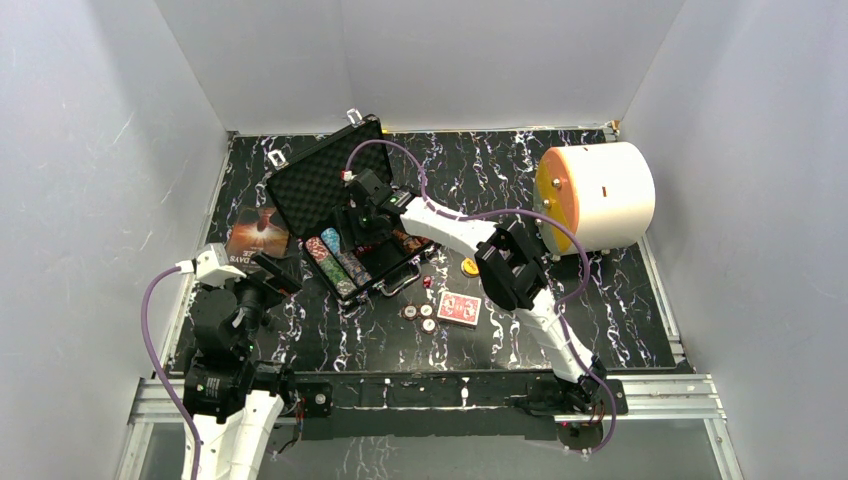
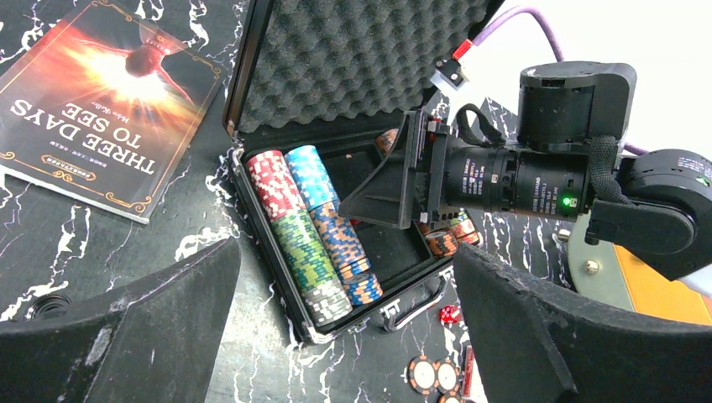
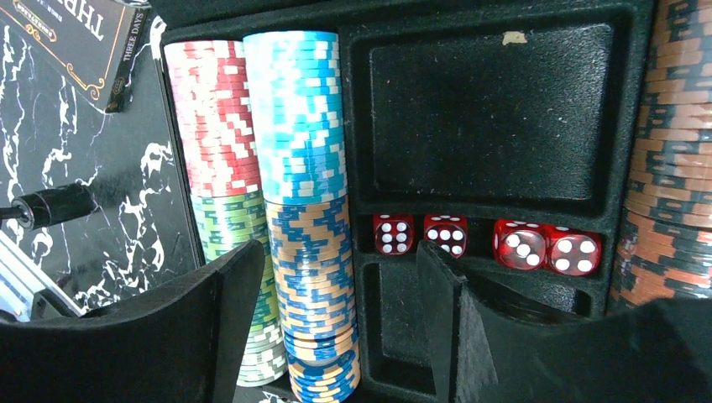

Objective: Pack up texas hold em set

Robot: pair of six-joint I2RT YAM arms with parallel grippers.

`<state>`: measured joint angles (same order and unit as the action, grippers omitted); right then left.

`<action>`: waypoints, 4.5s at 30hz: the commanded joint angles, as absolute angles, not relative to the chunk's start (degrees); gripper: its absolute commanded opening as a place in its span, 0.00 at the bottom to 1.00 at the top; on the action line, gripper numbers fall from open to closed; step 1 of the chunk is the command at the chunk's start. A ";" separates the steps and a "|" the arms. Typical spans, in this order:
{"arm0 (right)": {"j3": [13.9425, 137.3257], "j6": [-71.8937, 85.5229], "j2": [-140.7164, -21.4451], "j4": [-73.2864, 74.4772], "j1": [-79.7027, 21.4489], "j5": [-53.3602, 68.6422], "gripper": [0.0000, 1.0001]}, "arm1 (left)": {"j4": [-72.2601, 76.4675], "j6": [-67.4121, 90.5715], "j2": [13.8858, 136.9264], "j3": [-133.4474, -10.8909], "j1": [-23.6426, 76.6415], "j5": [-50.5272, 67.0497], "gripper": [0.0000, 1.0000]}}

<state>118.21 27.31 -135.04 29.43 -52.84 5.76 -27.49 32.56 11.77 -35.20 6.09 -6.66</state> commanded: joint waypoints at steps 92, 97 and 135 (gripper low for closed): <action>114.40 28.22 -132.02 23.30 -50.43 11.24 0.86 | -26.81 31.72 12.04 -35.27 5.71 -7.42 0.98; 112.92 28.47 -131.95 21.45 -50.45 12.35 0.94 | -26.89 31.63 11.96 -35.37 5.76 -7.38 0.98; 105.34 26.98 -118.76 20.71 -49.44 10.15 0.87 | -26.81 31.81 11.46 -35.23 5.71 -7.33 0.98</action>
